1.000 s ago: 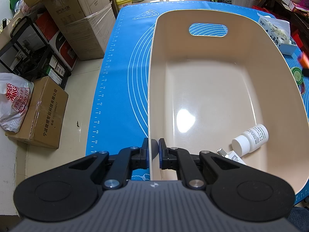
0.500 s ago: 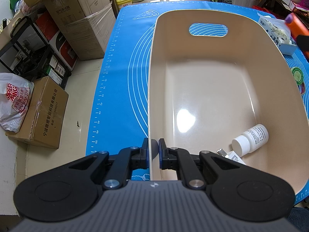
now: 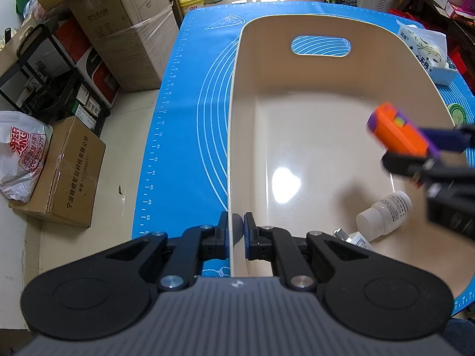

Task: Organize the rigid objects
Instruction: 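Carry the orange-purple toy into the basket and open the right gripper, then move the right gripper back toward the black remote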

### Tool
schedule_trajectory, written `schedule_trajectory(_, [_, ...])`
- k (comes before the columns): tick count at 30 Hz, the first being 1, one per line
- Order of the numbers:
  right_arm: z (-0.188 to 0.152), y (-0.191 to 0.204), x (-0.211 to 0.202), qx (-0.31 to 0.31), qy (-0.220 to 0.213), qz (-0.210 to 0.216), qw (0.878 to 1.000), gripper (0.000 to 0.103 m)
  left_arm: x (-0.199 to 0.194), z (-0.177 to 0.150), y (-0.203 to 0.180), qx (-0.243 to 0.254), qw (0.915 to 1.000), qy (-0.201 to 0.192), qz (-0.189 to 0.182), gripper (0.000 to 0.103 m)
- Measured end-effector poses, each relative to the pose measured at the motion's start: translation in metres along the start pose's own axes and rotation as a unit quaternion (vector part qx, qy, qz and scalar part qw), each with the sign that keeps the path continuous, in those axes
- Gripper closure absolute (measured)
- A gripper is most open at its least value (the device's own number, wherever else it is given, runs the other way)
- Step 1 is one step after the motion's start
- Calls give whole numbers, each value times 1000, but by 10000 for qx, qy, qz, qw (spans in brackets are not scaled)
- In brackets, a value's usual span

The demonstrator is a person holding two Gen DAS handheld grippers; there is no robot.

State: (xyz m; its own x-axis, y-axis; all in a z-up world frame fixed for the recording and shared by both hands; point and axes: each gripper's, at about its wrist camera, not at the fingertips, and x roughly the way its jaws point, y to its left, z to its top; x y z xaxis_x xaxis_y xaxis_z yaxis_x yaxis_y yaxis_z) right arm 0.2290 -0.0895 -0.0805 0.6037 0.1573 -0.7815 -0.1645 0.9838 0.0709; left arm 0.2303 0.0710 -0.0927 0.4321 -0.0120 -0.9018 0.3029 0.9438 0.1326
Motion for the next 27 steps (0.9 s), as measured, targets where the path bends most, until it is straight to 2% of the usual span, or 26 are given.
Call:
schedule_trajectory(6, [-9,18,15,-476,449,84,9978,55,0,0,1,-8,10000,1,-4,93])
schedule_trajectory(12, [-21,37,27,-979,968,127,9904,55,0,0,1,-6,10000,3,-3,93])
schedule_trajectory(15, [-25,41,30,-1118,1094,101,9876,55,0,0,0,-8,10000,5,0,93])
schedule_trajectory(19, [-25,42,28,-1138,1081,79,9876,54,0,0,-1,-17,10000,12,-1,93])
schedule_trajectory(25, [-16,29,14,-849,815,147,9929,52,1,1,-2,-39,10000,20,6,93])
schedule_trajectory(27, [-11,23,7,-730,734,145,9945,44,1,1,-2,-34,10000,21,13,93])
